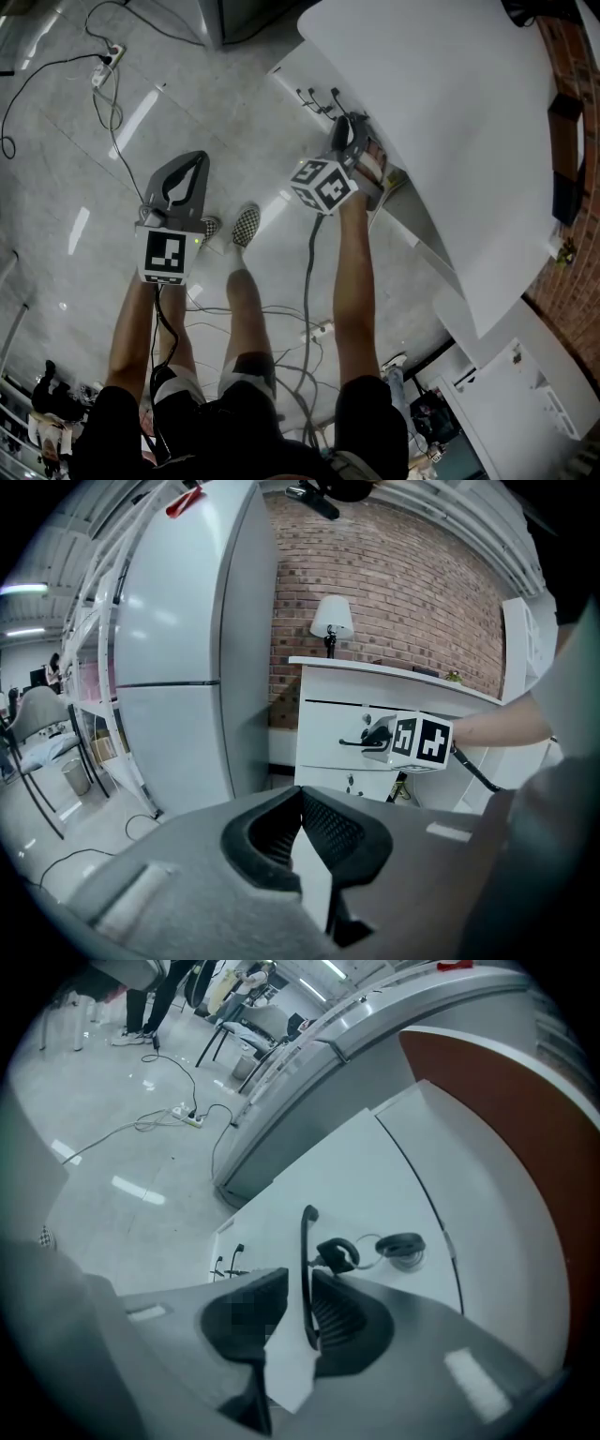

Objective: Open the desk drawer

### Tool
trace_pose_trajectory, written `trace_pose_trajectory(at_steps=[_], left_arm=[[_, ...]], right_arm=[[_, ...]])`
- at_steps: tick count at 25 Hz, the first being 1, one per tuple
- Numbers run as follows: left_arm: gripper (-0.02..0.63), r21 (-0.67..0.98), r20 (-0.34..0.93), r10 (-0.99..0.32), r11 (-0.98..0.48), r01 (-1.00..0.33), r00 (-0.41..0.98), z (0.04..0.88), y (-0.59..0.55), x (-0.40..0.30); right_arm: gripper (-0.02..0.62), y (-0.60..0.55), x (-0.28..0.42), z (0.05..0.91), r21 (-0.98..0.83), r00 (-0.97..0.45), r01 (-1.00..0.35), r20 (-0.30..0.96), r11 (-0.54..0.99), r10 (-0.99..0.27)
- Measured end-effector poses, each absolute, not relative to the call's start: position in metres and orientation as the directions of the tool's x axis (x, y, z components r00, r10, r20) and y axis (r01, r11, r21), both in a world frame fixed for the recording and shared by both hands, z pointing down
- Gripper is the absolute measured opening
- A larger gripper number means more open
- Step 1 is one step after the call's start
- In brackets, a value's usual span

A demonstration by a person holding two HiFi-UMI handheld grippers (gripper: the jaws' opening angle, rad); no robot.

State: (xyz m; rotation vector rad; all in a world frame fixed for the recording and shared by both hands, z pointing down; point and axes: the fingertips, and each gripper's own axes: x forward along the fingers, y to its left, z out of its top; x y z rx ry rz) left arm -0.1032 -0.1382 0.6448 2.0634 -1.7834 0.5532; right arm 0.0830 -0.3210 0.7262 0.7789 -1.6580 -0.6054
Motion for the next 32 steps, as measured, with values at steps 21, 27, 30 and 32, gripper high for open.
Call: trace_pose_trajectory(at_steps=[21, 27, 30, 32], left_arm=[[0.009, 0.012, 0.508, -0.851, -0.149, -0.989, 0.134, 0.636, -0.115, -0.109], [0.009, 0.002, 0.501, -0.853, -0.170, -0.985, 0.148, 0.626, -0.113, -0.107], [0.009, 0.001, 0.499, -0.853, -0.174, -0.985, 0.151, 0.622, -0.108, -0.107], [0.009, -0.002, 0.498, -0.853, -0.180, -0.984, 0.155, 0.621, -0.103, -0.107]], right_arm=[[0.023, -0.313, 0.085, 0.721, 0.799, -0.033, -0.120, 0.590, 0.589, -0.807], [0.023, -0.289, 0.085, 0.719, 0.791, -0.036, -0.122, 0.599, 0.599, -0.800], [0.023, -0.279, 0.083, 0.715, 0.785, -0.032, -0.131, 0.607, 0.606, -0.794], [0.023, -0.270, 0.081, 0.715, 0.780, -0.036, -0.135, 0.613, 0.611, -0.790]])
